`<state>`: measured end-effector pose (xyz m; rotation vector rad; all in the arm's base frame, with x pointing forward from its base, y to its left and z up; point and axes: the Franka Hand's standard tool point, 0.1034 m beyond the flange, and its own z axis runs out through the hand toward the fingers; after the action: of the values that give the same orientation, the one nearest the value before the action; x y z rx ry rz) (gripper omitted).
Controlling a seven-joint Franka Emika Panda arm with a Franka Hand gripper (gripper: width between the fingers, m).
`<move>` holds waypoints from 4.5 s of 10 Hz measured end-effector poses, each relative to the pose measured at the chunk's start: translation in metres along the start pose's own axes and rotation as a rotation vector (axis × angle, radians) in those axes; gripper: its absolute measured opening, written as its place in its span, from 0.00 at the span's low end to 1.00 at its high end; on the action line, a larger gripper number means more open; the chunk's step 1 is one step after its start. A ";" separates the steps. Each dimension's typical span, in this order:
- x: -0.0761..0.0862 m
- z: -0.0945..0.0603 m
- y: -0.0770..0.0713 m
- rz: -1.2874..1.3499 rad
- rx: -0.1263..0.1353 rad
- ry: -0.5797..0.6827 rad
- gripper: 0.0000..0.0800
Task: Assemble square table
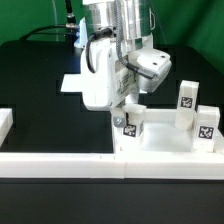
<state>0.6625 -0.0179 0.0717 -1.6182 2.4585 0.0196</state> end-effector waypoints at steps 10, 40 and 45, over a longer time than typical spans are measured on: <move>-0.018 0.006 -0.001 -1.226 -0.017 0.088 0.81; -0.012 0.001 0.000 -1.497 -0.098 0.036 0.81; -0.009 0.002 0.000 -1.267 -0.092 0.047 0.37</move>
Offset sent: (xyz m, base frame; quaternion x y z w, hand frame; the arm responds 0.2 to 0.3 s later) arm 0.0000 0.0000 0.0000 0.0000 0.0000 -0.1938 0.9810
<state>0.6661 -0.0092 0.0716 -2.8668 1.0617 -0.0901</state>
